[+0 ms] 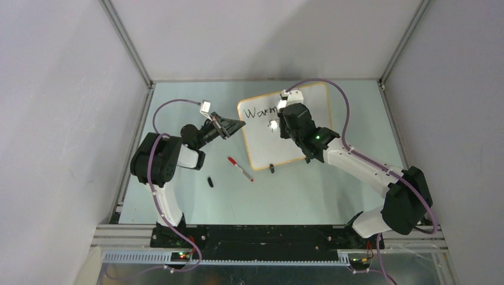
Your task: Write a sentence on the whiteboard
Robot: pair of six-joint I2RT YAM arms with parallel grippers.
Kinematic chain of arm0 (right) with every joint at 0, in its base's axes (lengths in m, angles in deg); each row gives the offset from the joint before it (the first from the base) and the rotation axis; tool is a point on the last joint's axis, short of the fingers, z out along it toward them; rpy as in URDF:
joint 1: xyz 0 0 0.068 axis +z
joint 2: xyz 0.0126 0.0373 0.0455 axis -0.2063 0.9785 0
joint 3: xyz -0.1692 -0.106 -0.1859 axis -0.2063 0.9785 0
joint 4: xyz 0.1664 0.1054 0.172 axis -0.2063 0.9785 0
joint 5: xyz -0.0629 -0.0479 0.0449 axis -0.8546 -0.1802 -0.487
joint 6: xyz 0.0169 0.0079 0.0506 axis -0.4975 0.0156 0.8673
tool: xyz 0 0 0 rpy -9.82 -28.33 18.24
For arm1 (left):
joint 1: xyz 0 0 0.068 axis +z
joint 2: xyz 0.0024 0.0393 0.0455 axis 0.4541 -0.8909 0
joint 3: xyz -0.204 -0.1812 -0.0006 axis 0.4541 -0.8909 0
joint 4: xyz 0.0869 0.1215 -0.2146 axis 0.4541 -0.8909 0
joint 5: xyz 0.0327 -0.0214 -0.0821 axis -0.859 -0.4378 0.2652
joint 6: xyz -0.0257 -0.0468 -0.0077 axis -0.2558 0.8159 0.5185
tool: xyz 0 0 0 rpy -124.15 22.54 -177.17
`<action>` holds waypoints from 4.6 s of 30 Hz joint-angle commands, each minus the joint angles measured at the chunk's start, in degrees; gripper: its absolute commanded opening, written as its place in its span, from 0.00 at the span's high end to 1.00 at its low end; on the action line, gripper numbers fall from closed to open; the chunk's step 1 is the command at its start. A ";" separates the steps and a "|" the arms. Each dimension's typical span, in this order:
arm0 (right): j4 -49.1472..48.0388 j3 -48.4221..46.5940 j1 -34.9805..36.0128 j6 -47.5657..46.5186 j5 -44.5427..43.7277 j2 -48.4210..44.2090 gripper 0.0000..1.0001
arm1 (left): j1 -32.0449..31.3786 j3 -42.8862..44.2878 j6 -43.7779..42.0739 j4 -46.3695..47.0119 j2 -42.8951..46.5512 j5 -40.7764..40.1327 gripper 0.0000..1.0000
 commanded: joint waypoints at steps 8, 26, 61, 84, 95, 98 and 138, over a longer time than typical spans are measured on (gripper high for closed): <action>0.27 -2.32 1.23 -0.72 -1.03 -2.51 1.00 | 0.06 -0.72 -2.73 2.46 2.06 1.32 1.00; 1.11 -0.74 1.87 0.05 -2.91 -2.05 1.00 | 0.05 -0.80 -2.73 2.46 2.12 1.29 1.00; 0.85 -0.69 0.35 0.22 -1.24 0.47 1.00 | 0.08 -0.85 -2.81 2.46 2.20 1.29 1.00; 8.22 -0.69 1.62 2.42 -1.04 0.50 1.00 | 0.07 -1.07 -2.99 2.46 2.38 1.12 1.00; 7.54 -0.70 1.50 2.14 -1.45 -2.39 1.00 | -0.04 -1.07 -2.93 2.50 2.38 1.00 1.00; 6.18 -0.74 0.49 2.33 -0.64 -4.33 1.00 | -0.06 -1.11 -2.90 2.51 2.34 1.03 1.00; 2.25 -4.70 -2.59 0.57 1.49 -0.87 1.00 | -0.18 -0.81 -2.81 2.49 2.12 1.14 1.00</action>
